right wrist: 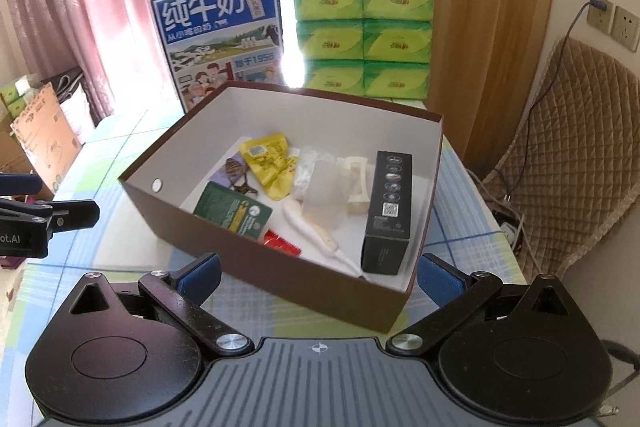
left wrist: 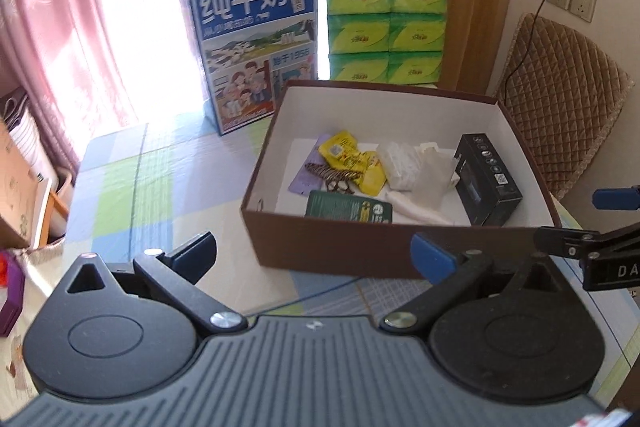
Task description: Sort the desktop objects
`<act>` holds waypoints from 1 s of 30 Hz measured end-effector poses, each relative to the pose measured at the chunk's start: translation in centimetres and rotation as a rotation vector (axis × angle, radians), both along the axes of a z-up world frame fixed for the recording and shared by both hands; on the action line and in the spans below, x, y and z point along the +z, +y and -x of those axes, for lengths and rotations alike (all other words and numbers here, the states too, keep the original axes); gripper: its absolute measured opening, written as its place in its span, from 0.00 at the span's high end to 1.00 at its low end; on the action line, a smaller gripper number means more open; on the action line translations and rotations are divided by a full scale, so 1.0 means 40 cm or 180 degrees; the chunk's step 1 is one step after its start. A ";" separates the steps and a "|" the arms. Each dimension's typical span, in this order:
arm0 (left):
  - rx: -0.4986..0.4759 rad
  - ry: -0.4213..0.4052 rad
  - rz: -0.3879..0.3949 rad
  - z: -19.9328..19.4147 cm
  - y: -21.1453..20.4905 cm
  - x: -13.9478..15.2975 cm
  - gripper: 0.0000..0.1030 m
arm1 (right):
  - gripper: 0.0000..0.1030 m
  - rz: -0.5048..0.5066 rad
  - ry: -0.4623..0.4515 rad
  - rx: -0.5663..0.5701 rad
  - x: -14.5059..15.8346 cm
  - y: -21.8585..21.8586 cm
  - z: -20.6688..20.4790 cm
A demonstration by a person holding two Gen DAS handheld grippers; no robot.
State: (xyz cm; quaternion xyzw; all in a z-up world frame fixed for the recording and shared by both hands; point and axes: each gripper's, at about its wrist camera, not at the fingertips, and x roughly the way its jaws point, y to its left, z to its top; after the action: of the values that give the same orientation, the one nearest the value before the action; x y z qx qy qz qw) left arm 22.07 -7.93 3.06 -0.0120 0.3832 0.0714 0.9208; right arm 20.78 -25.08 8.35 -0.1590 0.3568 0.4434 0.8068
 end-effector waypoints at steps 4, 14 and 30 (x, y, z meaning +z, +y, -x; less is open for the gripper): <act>0.0087 0.0031 0.0027 0.042 0.004 0.006 0.01 | 0.02 0.0009 -0.0036 -0.0011 0.008 -0.021 0.033; 0.0115 0.0146 0.0142 0.143 -0.013 -0.012 0.01 | 0.02 0.0012 0.0021 -0.0074 0.009 -0.077 0.097; 0.0135 0.0250 0.0153 0.239 -0.019 -0.016 0.01 | 0.02 0.0031 0.0155 -0.0110 0.000 -0.139 0.188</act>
State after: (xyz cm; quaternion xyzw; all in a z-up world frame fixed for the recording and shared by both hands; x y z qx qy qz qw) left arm 12.50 -8.71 2.41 -0.0395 0.4203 0.0821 0.9028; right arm 13.26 -30.66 8.36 -0.1460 0.3812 0.4313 0.8046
